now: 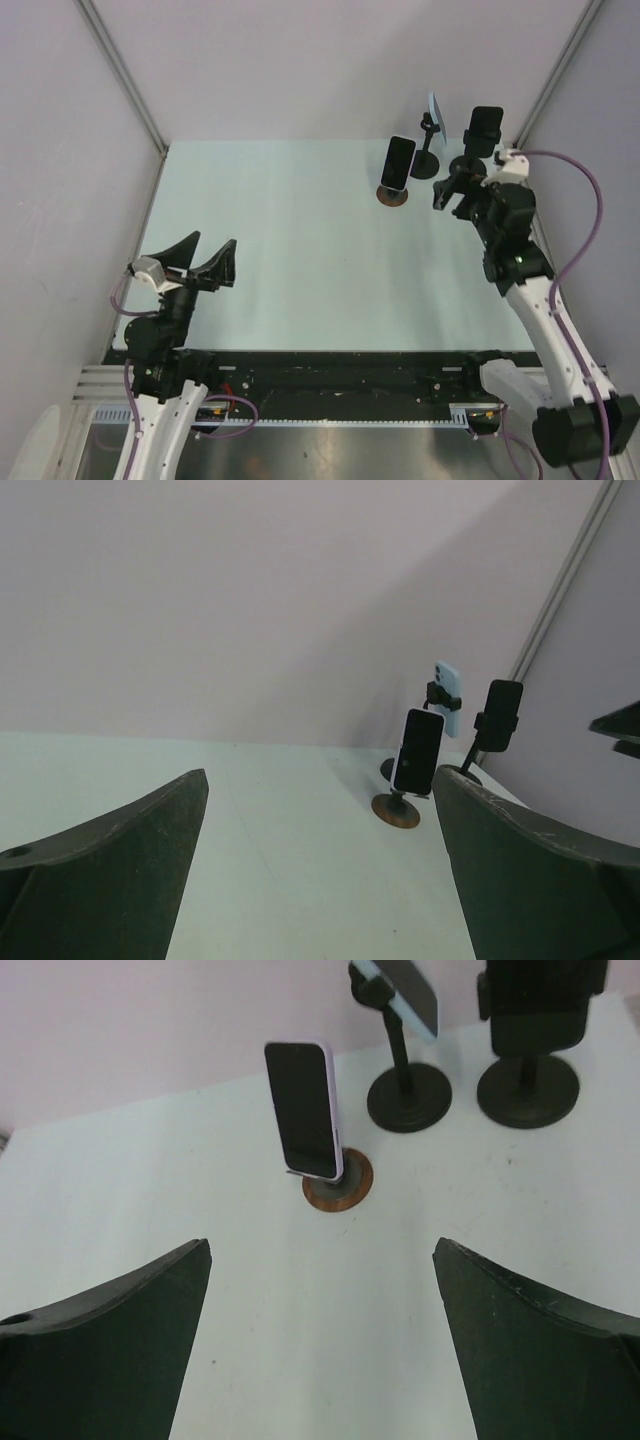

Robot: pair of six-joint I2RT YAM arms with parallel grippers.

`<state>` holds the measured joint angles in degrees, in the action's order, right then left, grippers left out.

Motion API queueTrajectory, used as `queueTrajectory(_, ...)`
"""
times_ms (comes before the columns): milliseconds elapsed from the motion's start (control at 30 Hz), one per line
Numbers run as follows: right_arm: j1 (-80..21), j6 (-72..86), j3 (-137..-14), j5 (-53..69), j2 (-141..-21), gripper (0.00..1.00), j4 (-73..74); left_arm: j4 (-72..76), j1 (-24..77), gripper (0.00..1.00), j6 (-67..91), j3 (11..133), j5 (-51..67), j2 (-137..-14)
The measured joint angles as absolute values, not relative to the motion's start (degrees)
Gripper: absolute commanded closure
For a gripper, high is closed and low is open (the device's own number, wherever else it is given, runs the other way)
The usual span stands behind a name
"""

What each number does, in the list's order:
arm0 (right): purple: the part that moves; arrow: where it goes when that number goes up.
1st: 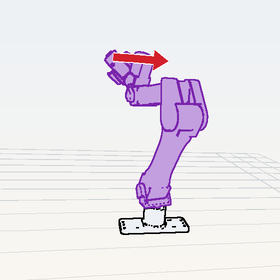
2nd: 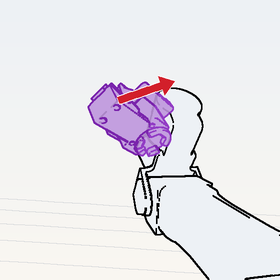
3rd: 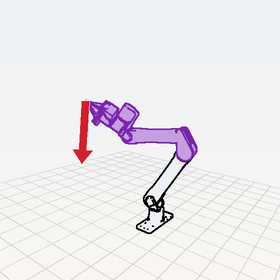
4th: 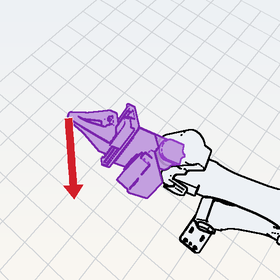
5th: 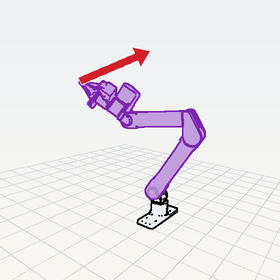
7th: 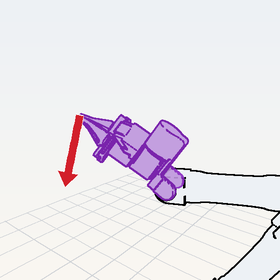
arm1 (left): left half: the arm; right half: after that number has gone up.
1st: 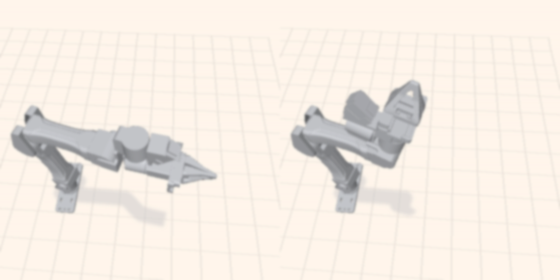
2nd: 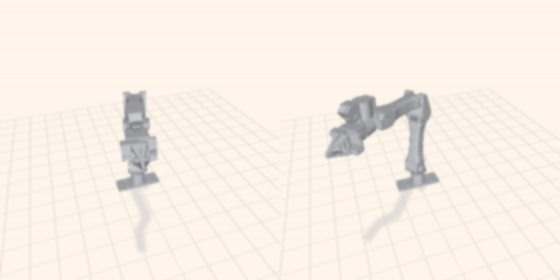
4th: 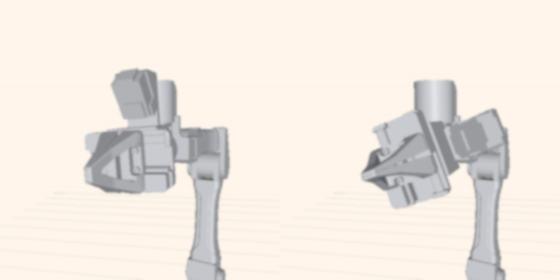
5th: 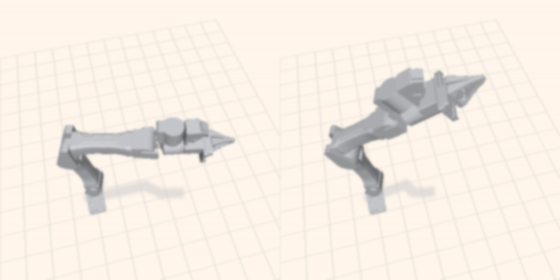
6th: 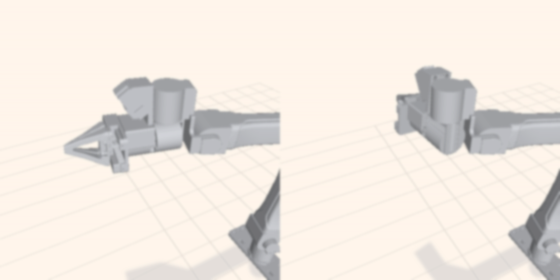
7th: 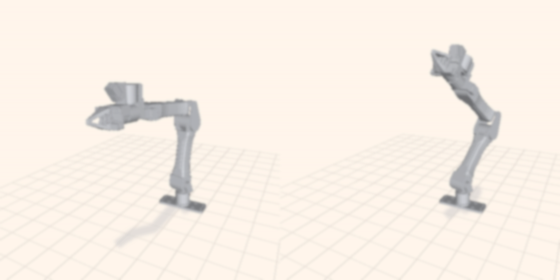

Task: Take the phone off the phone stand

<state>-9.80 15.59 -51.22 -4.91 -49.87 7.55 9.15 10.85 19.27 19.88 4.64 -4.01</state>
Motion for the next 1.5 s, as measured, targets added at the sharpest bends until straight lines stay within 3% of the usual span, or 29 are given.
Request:
queueTrajectory(467,-9.7,18.4,-73.1,-6.4,-87.8,0.0,12.6,0.3,12.2,0.0,21.0,20.6,3.6,-6.6)
queueTrajectory(867,-18.7,13.8,-92.8,-22.2,-110.2,0.0,5.5,-0.2,11.3,0.0,21.0,20.6,3.2,-9.3)
queueTrajectory(1100,-21.3,13.0,-101.7,-33.3,-118.5,0.0,5.3,-0.3,11.0,0.0,21.0,20.6,3.2,-10.0)
queueTrajectory(1500,-22.4,13.5,-102.0,-39.9,-121.4,0.04,5.6,-0.3,10.9,0.0,21.0,20.6,3.2,-10.5)
